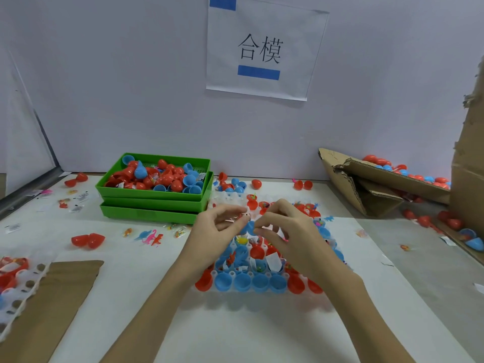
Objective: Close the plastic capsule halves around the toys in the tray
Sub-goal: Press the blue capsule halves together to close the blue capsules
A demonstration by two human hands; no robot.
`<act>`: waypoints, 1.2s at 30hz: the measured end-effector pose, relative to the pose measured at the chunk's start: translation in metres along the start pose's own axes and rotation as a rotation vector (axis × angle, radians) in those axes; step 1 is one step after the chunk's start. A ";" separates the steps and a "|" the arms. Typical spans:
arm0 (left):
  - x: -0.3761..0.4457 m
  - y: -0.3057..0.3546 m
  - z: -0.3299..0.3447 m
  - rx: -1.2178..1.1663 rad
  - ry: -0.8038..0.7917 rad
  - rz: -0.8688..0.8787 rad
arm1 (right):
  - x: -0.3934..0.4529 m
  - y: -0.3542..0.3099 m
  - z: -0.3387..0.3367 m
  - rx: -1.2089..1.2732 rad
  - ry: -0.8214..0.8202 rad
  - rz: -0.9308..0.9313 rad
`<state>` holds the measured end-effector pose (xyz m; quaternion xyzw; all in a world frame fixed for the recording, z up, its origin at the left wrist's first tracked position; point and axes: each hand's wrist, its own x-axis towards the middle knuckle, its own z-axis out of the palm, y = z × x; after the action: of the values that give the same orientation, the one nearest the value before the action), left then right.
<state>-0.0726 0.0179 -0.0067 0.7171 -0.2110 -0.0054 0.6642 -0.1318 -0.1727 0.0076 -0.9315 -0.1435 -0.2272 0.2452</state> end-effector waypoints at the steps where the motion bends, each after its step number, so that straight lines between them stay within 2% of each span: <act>1: 0.000 0.000 0.000 -0.005 0.007 0.014 | -0.001 0.000 0.002 0.017 0.000 0.008; 3: 0.000 0.000 -0.001 -0.005 0.011 0.050 | -0.003 -0.001 0.005 0.088 0.001 0.049; 6: -0.001 0.002 0.001 0.045 0.009 0.124 | -0.006 -0.006 0.010 0.335 0.018 0.135; 9: -0.003 0.003 0.003 0.089 0.028 0.186 | -0.005 -0.013 0.011 0.552 0.108 0.209; 14: -0.008 0.007 0.006 0.089 0.023 0.263 | -0.002 -0.022 0.009 0.741 0.260 0.306; 18: -0.009 0.006 0.010 0.178 0.004 0.330 | -0.002 -0.025 0.007 0.770 0.270 0.317; 22: -0.009 0.006 0.012 0.271 0.063 0.419 | -0.002 -0.025 0.007 0.835 0.269 0.357; 26: -0.010 0.008 0.013 0.235 0.079 0.402 | -0.003 -0.025 0.007 0.920 0.270 0.384; 32: -0.011 0.012 0.013 0.112 0.088 0.319 | -0.003 -0.028 0.008 0.881 0.271 0.384; 36: -0.009 0.012 0.009 0.087 0.116 0.365 | -0.004 -0.033 0.008 0.938 0.295 0.360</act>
<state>-0.0874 0.0116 0.0013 0.6941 -0.2990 0.1653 0.6337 -0.1452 -0.1416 0.0121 -0.6896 -0.0312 -0.2213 0.6888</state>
